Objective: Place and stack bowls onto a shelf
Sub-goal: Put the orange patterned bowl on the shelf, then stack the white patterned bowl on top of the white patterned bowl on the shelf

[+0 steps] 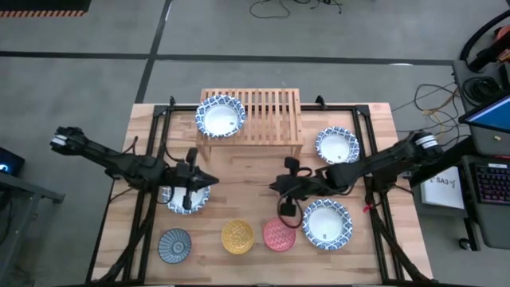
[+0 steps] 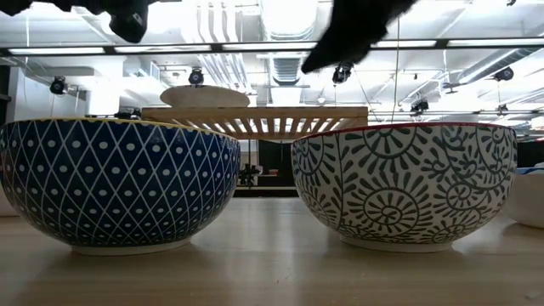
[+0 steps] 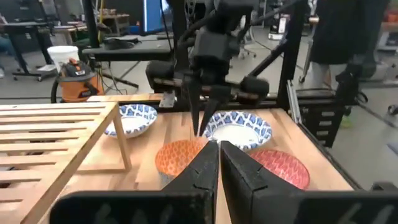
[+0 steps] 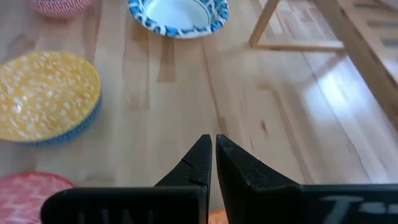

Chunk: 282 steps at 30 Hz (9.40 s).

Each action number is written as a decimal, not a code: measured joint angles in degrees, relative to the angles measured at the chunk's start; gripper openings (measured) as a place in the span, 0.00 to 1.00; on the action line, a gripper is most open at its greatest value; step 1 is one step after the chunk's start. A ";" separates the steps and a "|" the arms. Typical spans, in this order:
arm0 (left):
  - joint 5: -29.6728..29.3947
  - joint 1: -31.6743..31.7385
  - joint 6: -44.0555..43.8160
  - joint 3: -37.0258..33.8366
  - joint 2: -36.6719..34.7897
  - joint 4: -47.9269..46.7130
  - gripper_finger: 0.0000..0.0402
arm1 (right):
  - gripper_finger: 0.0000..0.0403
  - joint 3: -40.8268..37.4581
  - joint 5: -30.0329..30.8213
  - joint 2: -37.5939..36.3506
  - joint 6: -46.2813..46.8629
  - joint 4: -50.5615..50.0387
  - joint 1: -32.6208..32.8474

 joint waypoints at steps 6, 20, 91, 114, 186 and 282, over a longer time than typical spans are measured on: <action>-0.91 0.00 -0.37 0.01 2.36 3.68 0.00 | 0.03 -8.24 0.20 -2.70 1.29 6.22 -0.02; -5.50 0.00 2.55 3.02 2.97 3.11 0.00 | 0.15 -8.53 12.18 -0.60 8.37 -0.76 -0.93; -8.93 -0.07 12.45 2.99 -0.60 0.55 0.00 | 0.03 21.69 -7.95 14.43 6.79 -29.63 2.25; -8.91 -0.07 6.83 2.86 -8.39 -7.92 0.00 | 0.03 41.22 1.75 14.75 -13.91 -42.33 -14.00; -8.71 -0.07 6.56 2.85 -8.49 -8.57 0.00 | 0.19 40.30 -8.97 17.24 -24.37 -42.28 -29.07; -4.37 -0.07 -15.73 2.84 -2.98 -13.16 0.00 | 0.02 1.28 -10.09 -9.85 -14.24 -6.11 -8.99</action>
